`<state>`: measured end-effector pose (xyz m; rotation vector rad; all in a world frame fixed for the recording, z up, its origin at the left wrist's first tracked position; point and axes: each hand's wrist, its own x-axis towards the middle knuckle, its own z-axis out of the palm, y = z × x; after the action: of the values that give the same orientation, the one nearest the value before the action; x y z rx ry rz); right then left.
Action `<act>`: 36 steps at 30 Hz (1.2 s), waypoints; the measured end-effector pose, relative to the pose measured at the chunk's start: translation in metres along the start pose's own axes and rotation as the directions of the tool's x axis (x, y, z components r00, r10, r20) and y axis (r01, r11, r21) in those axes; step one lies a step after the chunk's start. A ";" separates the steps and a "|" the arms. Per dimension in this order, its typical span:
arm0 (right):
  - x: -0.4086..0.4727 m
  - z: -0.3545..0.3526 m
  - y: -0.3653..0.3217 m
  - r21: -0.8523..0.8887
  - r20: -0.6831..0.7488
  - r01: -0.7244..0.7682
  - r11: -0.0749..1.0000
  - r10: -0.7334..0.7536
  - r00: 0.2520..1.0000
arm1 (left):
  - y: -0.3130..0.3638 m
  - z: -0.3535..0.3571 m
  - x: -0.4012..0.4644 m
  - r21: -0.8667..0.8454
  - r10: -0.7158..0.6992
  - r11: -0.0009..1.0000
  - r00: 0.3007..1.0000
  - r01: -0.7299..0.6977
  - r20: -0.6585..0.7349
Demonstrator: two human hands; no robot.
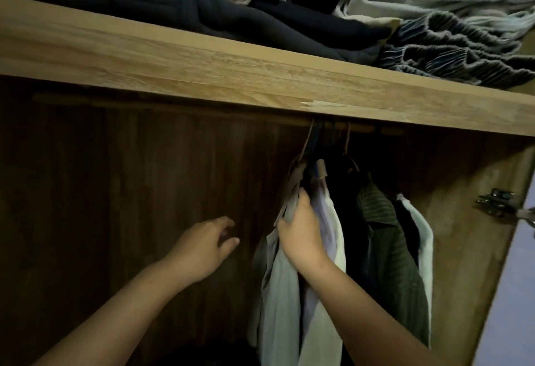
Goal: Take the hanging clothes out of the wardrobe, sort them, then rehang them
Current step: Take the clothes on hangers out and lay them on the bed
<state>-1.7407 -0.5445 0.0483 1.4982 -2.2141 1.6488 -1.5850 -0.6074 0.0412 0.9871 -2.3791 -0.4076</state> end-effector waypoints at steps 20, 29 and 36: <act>0.013 0.000 -0.020 0.741 0.116 -0.201 0.641 0.173 0.978 | -0.056 -0.013 0.093 -0.400 0.090 0.908 0.990 -0.127 -0.109; -0.066 -0.078 -0.008 0.661 0.304 -0.250 0.708 0.053 0.951 | -0.014 0.006 0.116 -0.406 0.114 0.896 0.976 -0.182 -0.185; -0.130 -0.149 0.000 0.645 0.416 -0.326 0.691 0.040 0.908 | 0.026 0.021 0.093 -0.241 0.475 0.826 0.859 -0.510 -0.189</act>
<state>-1.7444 -0.3468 0.0506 1.9103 -2.0243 2.7218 -1.6671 -0.6547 0.0689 0.2342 -2.2709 -0.4545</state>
